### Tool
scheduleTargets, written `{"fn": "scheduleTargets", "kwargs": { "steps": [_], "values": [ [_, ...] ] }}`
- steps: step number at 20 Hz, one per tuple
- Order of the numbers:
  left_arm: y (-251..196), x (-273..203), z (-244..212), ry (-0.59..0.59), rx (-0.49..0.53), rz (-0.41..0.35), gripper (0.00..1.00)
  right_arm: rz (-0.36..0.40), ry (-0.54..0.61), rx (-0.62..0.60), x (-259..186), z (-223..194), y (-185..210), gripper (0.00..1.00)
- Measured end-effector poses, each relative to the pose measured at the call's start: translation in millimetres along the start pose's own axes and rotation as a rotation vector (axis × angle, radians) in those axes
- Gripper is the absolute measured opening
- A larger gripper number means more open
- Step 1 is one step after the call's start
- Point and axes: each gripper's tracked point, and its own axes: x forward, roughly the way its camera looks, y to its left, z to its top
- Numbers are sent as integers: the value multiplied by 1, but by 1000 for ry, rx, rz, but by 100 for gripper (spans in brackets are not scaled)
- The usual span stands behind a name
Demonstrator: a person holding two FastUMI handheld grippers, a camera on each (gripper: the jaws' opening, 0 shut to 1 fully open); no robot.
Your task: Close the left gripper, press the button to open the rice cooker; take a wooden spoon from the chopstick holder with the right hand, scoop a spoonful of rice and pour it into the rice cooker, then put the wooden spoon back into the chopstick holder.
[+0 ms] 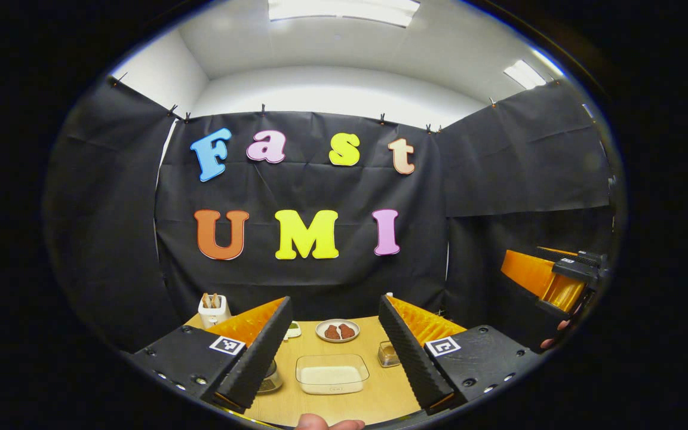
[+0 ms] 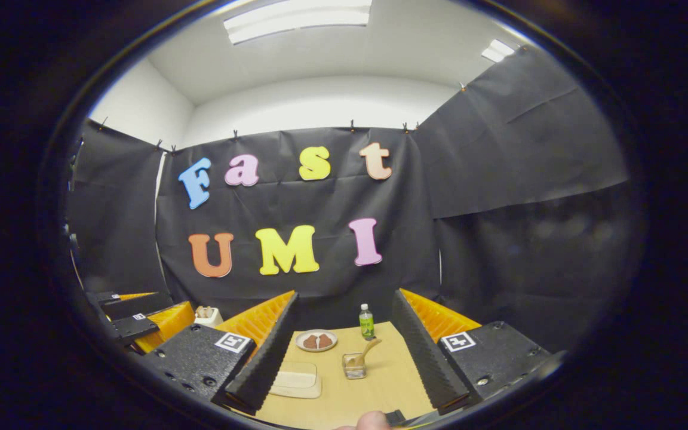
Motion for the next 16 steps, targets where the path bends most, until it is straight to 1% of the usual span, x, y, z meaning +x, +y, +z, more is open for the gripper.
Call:
{"fn": "scheduleTargets", "kwargs": {
  "steps": [2, 4, 6, 10, 12, 16],
  "values": [
    [1, -3, -2, 3, 27, 7, 94, -2, -29, 6, 5, 7, 1, 100],
    [-1, -6, -7, 10, 33, 7, 94, 22, -15, 27, 3, -4, 9, 99],
    [-2, -8, -8, 18, 41, 14, 95, 47, 7, 27, 7, -15, 14, 100],
    [14, -12, -13, 39, 22, 87, 96, 76, 32, 9, 12, -26, 20, 100],
    [21, -11, -7, 33, 17, 116, 96, 86, 40, -1, 15, -30, 22, 100],
    [27, -9, -5, 24, 17, 141, 96, 97, 54, -1, 22, -39, 26, 100]
  ]
}}
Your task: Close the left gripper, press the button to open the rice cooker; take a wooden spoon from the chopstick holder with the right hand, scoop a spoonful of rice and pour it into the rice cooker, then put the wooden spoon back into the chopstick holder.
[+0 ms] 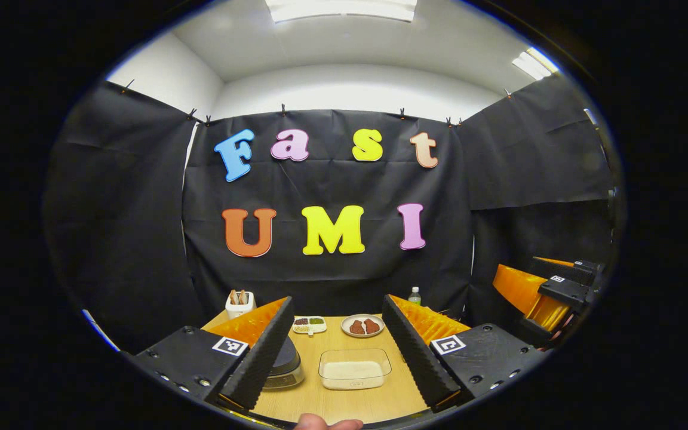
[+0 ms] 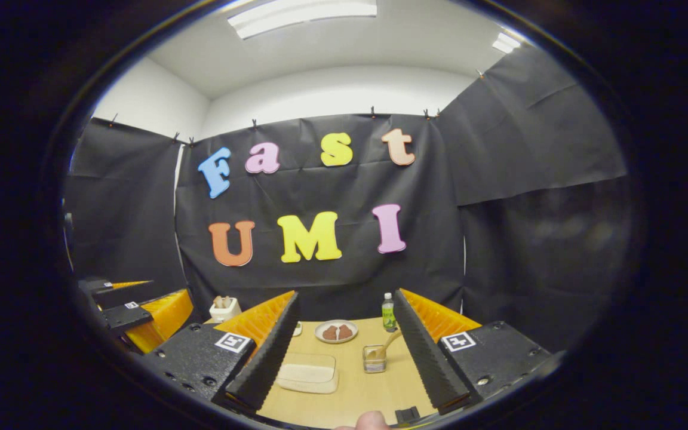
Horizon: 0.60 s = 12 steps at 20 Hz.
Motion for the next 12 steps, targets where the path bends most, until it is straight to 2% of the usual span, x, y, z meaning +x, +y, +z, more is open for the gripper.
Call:
{"fn": "scheduleTargets", "kwargs": {
  "steps": [12],
  "values": [
    [17, 1, 3, -5, -4, 48, 96, 42, 17, -4, 10, -10, 15, 100]
  ]
}}
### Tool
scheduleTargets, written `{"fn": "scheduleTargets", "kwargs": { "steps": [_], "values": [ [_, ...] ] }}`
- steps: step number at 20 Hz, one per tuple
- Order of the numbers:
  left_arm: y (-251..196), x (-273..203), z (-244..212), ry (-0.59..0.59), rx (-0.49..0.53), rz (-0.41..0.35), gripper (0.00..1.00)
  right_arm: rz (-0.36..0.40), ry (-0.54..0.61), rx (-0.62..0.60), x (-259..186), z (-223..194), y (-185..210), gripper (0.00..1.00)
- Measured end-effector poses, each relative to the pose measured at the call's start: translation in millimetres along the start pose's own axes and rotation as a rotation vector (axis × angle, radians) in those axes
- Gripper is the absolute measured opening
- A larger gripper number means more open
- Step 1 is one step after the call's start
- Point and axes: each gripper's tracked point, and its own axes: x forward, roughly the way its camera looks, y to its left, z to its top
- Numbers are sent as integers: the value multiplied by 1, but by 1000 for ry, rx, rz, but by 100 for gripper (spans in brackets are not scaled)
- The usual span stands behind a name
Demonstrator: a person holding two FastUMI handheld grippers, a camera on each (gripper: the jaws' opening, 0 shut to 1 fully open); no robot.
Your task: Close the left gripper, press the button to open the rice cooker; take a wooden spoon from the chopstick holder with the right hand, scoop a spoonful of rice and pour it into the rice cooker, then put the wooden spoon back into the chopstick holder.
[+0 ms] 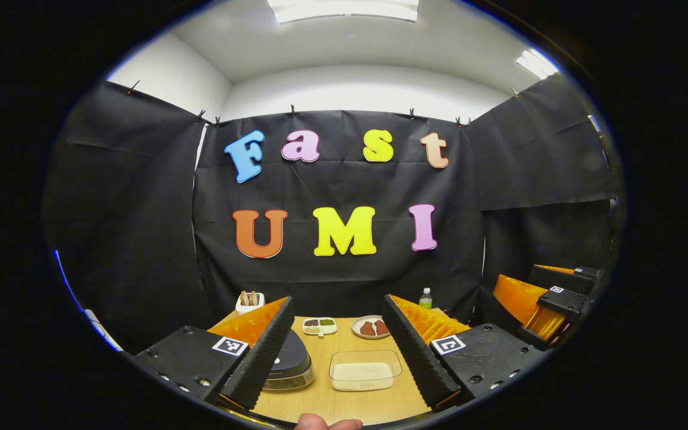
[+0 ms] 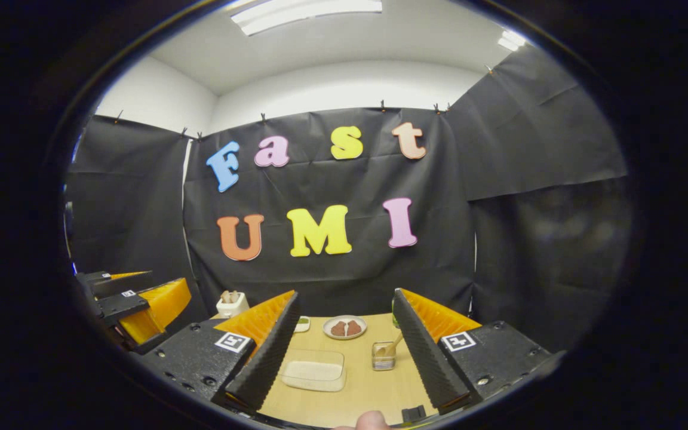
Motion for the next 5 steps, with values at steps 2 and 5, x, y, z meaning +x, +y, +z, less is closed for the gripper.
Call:
{"fn": "scheduleTargets", "kwargs": {
  "steps": [2, 5],
  "values": [
    [-2, 1, 1, 0, -3, -2, 96, 0, 0, 3, 1, -1, -2, 100],
    [-3, 0, -1, 8, -5, 1, 96, -1, 7, 12, 2, -3, -4, 100]
  ]
}}
